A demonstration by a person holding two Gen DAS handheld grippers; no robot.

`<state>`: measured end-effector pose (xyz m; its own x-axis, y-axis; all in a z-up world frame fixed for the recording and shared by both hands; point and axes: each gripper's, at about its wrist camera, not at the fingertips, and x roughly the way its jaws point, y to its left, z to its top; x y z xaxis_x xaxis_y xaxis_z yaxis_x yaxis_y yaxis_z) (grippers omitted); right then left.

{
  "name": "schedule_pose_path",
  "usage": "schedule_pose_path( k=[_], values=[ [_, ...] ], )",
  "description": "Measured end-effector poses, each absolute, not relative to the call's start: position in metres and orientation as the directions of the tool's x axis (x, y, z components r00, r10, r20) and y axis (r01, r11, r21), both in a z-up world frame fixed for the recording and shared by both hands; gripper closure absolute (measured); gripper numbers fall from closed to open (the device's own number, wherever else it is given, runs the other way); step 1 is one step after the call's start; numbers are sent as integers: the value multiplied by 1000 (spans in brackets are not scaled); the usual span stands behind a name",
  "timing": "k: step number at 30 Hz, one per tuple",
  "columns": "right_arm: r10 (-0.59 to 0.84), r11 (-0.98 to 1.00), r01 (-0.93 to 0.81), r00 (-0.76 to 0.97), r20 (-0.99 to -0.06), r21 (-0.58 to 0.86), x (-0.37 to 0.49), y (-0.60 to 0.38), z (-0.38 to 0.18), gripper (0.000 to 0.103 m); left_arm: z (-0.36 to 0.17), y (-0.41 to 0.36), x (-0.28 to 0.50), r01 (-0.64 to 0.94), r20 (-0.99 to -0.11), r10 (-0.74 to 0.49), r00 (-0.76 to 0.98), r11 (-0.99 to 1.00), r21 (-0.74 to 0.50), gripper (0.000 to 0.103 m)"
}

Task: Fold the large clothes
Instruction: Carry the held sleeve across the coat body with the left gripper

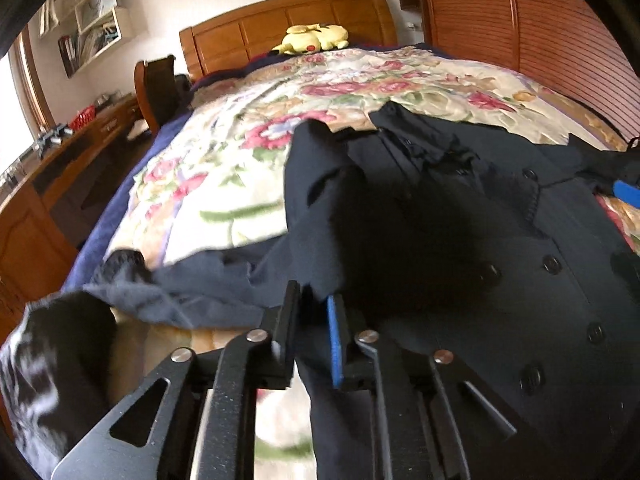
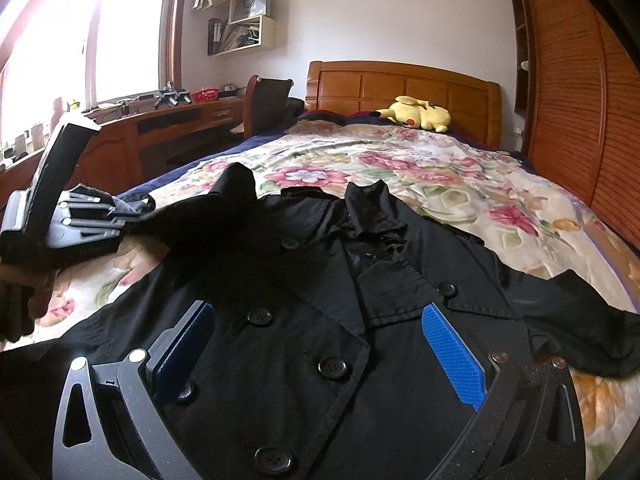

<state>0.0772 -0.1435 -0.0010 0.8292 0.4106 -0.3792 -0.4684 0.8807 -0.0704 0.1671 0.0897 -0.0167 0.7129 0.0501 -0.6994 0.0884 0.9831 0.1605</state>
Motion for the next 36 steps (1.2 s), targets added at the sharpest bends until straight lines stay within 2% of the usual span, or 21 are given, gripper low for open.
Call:
schedule_pose_path(
  k=[3,6,8,10,11,17,29,30,32,33,34,35,36],
  values=[
    [411,878,-471,830,-376,-80,76,-143,-1,0,-19,95,153,86,-690,42,723,985,150,63],
    [413,877,-473,830,-375,-83,77,-144,0,0,-14,105,141,89,-681,17,732,989,121,60],
    [413,876,-475,830,-375,-84,77,-144,-1,0,-10,111,137,84,-672,8,740,991,105,48],
    [414,876,-475,830,-375,-85,77,-145,-1,0,-6,119,133,67,-655,7,755,994,89,26],
    [413,876,-475,830,-375,-86,77,-145,-1,0,-3,125,133,45,-640,17,769,996,81,24],
    [411,872,-478,830,-378,-102,75,-141,-3,0,-2,157,149,-69,-620,69,781,997,24,23],
    [423,857,-500,820,-386,-123,73,-137,-5,0,-55,213,212,-264,-755,112,646,961,-84,23],
    [426,855,-505,817,-389,-123,73,-137,-5,0,-57,215,215,-270,-760,113,640,959,-85,23],
    [437,846,-519,806,-399,-121,73,-136,-6,0,-61,220,221,-277,-774,106,624,956,-92,33],
    [439,844,-522,804,-401,-123,74,-135,-6,0,-62,222,223,-278,-778,93,621,955,-107,45],
    [440,842,-524,803,-402,-126,74,-134,-6,0,-63,225,223,-276,-781,75,620,953,-127,65],
    [440,841,-526,803,-402,-129,74,-134,-6,0,-65,225,224,-270,-786,56,616,952,-144,73],
    [441,840,-527,802,-402,-129,74,-134,-5,0,-65,224,224,-264,-787,49,615,953,-147,89]
  ],
)
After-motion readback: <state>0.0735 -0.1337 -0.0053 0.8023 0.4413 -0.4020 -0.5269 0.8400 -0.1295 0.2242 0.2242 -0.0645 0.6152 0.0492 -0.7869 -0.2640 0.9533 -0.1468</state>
